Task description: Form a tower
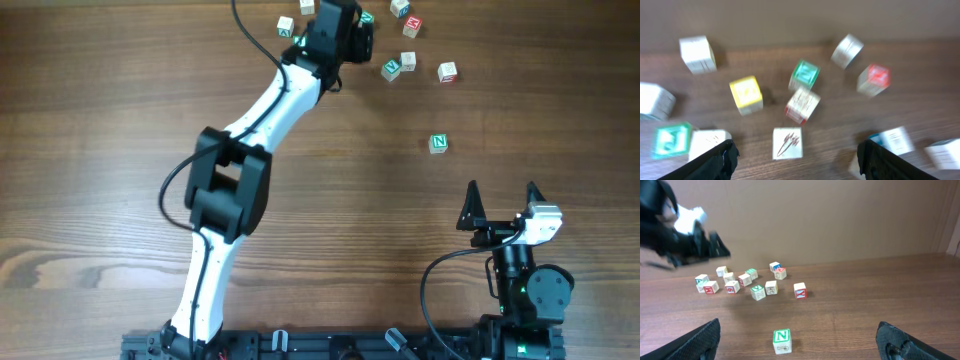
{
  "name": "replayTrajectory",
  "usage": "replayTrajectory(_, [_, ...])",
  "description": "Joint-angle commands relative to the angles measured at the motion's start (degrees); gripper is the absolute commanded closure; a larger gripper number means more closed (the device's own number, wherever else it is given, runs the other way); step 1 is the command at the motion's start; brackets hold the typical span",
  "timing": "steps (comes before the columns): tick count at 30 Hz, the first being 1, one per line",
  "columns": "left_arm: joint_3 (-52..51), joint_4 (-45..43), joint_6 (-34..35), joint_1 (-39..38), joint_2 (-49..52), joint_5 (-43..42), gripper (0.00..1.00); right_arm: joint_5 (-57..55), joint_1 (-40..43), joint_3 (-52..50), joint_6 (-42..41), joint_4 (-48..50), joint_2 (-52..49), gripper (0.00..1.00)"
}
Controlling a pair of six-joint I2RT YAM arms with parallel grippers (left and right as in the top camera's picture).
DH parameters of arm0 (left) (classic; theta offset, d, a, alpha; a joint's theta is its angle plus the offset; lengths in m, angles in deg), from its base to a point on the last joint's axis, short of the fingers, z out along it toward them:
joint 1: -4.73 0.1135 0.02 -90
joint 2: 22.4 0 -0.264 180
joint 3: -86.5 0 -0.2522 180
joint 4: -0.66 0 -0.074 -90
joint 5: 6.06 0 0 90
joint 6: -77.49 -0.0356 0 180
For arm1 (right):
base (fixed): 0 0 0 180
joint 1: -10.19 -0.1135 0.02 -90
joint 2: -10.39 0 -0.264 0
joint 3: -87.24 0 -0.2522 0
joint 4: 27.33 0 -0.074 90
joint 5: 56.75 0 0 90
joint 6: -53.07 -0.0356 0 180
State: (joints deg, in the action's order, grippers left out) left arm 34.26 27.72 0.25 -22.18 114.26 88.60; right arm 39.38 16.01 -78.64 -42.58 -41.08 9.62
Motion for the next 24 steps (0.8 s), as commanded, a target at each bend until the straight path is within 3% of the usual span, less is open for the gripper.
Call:
replayTrajectory(1, [-0.42,-3.56,-0.31,-0.46,5.6,-0.09,0.19,-0.55,0.28,-0.07,1.03,0.28,0.35,0.0])
replayTrajectory(10, [-0.42,-11.3,-0.31,-0.46,13.42,-0.07,0.22,-0.55,0.28,-0.07,1.05,0.28,0.35,0.0])
replayTrajectory(13, [-0.42,-12.96,-0.31,-0.39,15.06,-0.07,0.31,-0.55,0.28,-0.07,1.03,0.28,0.35,0.0])
replayTrajectory(14, [-0.42,-12.92,-0.31,-0.33,15.19,-0.02,0.42,-0.55,0.28,-0.07,1.03,0.28,0.35,0.0])
replayTrajectory(18, [-0.24,-14.43,-0.33,-0.31,14.23,1.79,0.67,-0.55,0.28,-0.07,1.05,0.28,0.35,0.0])
replayTrajectory(24, [-0.24,-10.86,-0.28,-0.59,6.14,1.84,0.69,-0.55,0.28,-0.07,1.01,0.28,0.35,0.0])
